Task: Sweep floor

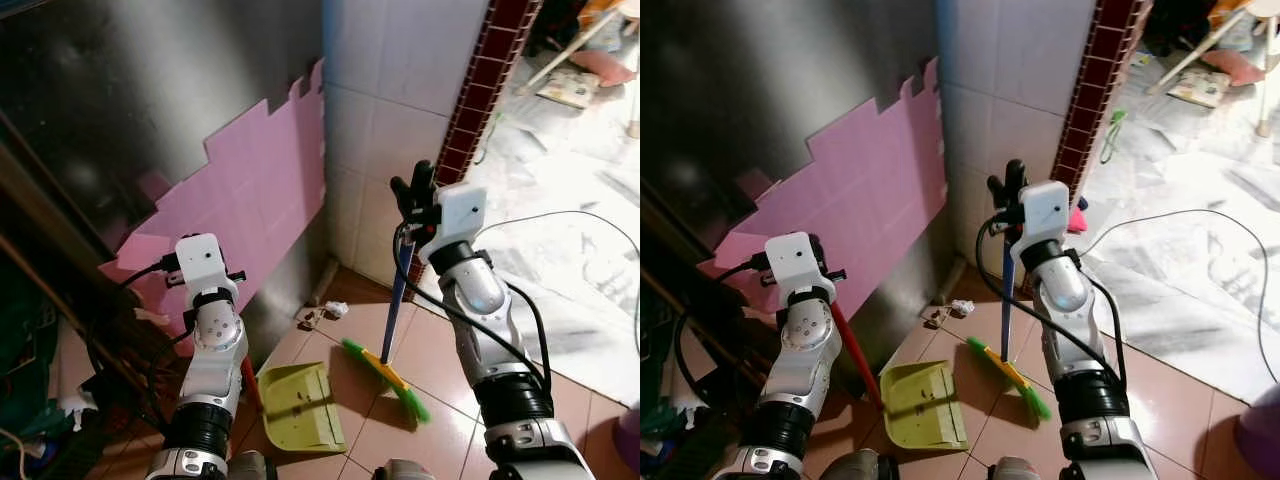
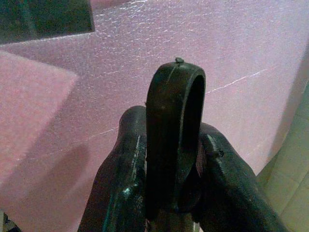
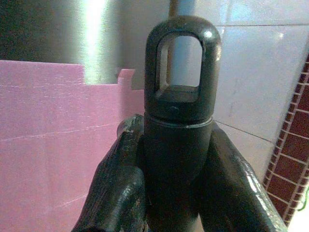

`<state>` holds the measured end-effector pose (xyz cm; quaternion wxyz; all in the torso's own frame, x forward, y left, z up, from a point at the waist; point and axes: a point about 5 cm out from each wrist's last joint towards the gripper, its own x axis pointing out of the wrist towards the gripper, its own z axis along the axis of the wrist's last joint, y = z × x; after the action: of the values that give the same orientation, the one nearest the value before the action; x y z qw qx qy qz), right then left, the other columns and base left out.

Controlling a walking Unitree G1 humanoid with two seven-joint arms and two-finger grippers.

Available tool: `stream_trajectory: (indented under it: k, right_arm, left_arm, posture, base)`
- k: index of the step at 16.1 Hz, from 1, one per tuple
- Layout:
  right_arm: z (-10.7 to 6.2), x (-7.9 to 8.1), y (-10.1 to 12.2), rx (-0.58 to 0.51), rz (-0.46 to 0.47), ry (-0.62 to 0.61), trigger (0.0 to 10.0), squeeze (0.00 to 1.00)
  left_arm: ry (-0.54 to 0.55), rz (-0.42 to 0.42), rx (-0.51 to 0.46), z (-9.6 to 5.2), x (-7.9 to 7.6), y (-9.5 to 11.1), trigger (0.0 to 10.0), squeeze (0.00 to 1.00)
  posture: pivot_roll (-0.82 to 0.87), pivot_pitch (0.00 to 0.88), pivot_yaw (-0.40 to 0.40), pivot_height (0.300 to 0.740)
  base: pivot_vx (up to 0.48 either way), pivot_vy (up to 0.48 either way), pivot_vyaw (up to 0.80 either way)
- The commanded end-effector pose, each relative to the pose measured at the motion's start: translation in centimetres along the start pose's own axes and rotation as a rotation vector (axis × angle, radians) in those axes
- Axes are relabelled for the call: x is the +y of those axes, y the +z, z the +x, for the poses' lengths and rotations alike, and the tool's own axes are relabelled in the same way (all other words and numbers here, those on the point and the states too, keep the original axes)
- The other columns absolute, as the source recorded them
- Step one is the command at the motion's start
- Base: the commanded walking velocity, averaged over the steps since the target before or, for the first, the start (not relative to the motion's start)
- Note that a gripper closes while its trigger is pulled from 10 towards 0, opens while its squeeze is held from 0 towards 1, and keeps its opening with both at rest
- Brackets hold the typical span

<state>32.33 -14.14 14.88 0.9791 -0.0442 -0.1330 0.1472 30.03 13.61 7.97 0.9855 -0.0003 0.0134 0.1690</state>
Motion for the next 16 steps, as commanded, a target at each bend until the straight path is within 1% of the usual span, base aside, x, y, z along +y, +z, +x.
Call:
stream_trajectory:
  k: [1,2,4,7,10,12,14,16]
  right_arm:
    - [0.3,0.1,1.2,-0.053,-0.027,0.015,10.0,0.0]
    - [0.2,0.3,1.2,-0.058,-0.038,0.026,10.0,0.0]
    - [0.0,0.7,1.2,-0.065,-0.035,0.045,10.0,0.0]
    - [0.0,0.9,1.2,-0.068,-0.019,0.046,10.0,0.0]
    - [0.0,1.2,1.3,-0.071,-0.01,0.059,10.0,0.0]
    - [0.0,1.3,1.3,-0.072,-0.006,0.063,10.0,0.0]
    - [0.0,1.4,1.2,-0.071,0.001,0.068,10.0,0.0]
    - [0.0,1.5,1.2,-0.068,0.011,0.072,10.0,0.0]
  left_arm:
    - [-0.012,-0.001,-0.01,-0.1,-0.1,0.3,10.0,0.0]
    - [-0.016,0.001,-0.013,0.0,-0.2,0.3,10.0,0.0]
    - [-0.023,0.003,-0.012,0.1,-0.2,0.4,10.0,0.0]
    - [-0.035,0.005,-0.014,0.1,-0.4,0.4,10.0,0.0]
    - [-0.034,0.01,-0.015,0.2,-0.3,0.4,10.0,0.0]
    - [-0.03,0.013,-0.012,0.2,-0.2,0.4,10.0,0.0]
    - [-0.026,0.016,-0.011,0.3,-0.1,0.4,10.0,0.0]
    - [-0.019,0.022,-0.017,0.3,0.0,0.4,10.0,0.0]
  posture:
    - [-0.11,0.0,0.034,0.74]
    - [-0.11,0.0,0.034,0.74]
    - [-0.11,0.0,0.044,0.74]
    - [-0.11,0.0,0.048,0.74]
    - [-0.11,0.0,0.046,0.74]
    - [-0.11,0.0,0.046,0.74]
    - [-0.11,0.0,0.046,0.74]
    - [-0.1,0.0,0.045,0.74]
  base:
    - [0.0,0.0,0.0]
    - [0.0,-0.337,0.0]
    - [0.0,-0.48,0.8]
    - [0.0,-0.48,0.77]
    - [0.0,-0.48,0.45]
    - [0.0,-0.48,0.4]
    - [0.0,-0.398,0.0]
    - [0.0,0.0,0.0]
